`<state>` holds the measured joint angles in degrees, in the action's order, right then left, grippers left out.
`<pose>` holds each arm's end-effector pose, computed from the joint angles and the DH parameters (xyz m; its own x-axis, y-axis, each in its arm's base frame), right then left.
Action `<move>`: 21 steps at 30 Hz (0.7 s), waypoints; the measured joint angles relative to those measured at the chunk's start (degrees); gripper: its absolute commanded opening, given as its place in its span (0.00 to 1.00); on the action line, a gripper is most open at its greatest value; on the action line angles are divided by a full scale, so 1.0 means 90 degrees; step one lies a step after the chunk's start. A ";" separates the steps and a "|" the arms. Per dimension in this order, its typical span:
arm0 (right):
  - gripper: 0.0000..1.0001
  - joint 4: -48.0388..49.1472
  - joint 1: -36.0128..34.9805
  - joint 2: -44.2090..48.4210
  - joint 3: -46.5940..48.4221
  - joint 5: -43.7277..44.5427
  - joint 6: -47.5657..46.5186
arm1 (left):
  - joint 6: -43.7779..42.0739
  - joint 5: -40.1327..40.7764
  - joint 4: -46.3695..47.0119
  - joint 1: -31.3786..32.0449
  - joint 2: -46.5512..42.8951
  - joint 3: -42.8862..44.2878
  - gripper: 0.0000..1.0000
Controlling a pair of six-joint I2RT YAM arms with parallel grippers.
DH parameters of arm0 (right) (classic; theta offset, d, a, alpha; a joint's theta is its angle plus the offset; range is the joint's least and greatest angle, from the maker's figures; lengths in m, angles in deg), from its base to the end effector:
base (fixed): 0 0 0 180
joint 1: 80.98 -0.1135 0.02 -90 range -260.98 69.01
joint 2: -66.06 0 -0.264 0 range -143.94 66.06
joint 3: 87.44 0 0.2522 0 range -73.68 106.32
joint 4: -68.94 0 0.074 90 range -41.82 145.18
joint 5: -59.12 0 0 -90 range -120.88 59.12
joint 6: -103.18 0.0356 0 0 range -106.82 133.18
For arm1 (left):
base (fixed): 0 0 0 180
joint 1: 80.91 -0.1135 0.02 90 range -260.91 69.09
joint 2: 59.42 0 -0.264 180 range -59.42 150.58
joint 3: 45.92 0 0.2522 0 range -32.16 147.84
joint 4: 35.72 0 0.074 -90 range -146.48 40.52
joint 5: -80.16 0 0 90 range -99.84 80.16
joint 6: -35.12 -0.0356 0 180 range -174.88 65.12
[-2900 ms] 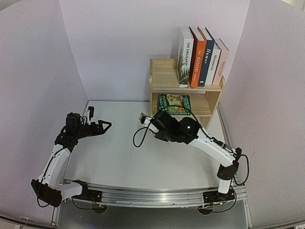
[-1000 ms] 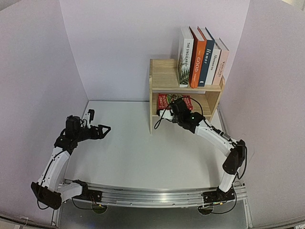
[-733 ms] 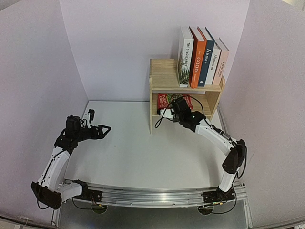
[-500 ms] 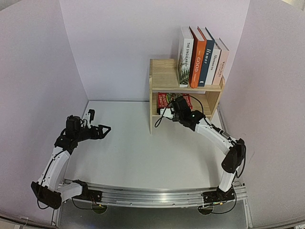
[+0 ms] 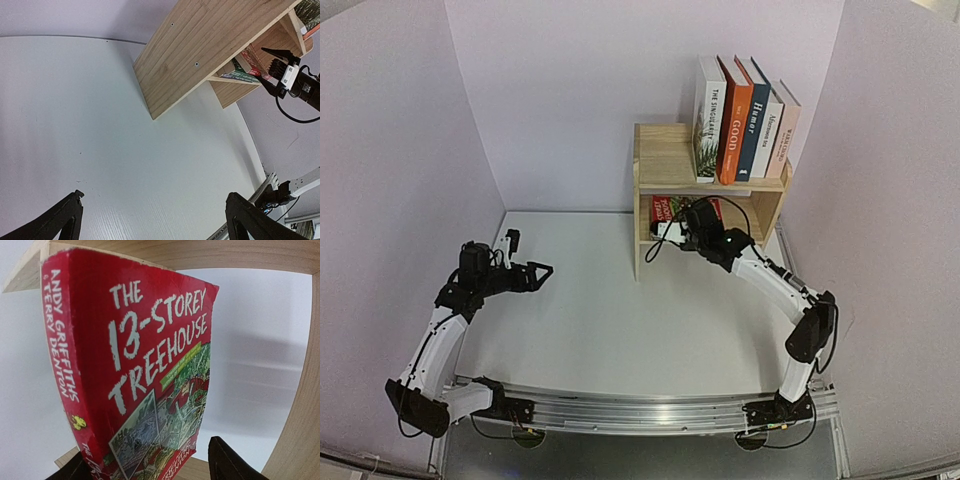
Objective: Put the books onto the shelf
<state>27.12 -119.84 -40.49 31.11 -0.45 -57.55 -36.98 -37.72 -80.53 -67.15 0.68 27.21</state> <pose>0.3483 0.2575 0.3669 0.0599 -0.9970 -0.0486 -0.4311 0.0180 -0.9021 0.2134 -0.0694 0.3437 -0.6701 -0.1156 -0.7332 0.4103 0.7655 -0.4956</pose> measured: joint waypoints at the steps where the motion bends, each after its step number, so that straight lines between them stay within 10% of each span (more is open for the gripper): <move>1: 0.74 -0.0035 0.0000 0.0000 0.0025 -0.0015 0.0016 | -0.0002 -0.0001 -0.0001 0.0000 0.0000 0.0000 0.99; 12: 0.90 -0.1227 0.0010 -0.0003 0.0556 -0.0534 0.0274 | -0.0011 -0.0132 0.0002 0.0000 0.0010 -0.0086 0.99; 21: 0.50 -0.1568 0.0010 -0.0144 0.0994 -0.0686 0.0427 | -0.0018 -0.0222 0.0001 0.0000 0.0011 -0.0114 0.99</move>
<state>13.00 -119.75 -41.78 40.06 -6.62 -53.70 -37.14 -39.72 -80.52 -67.15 0.77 26.18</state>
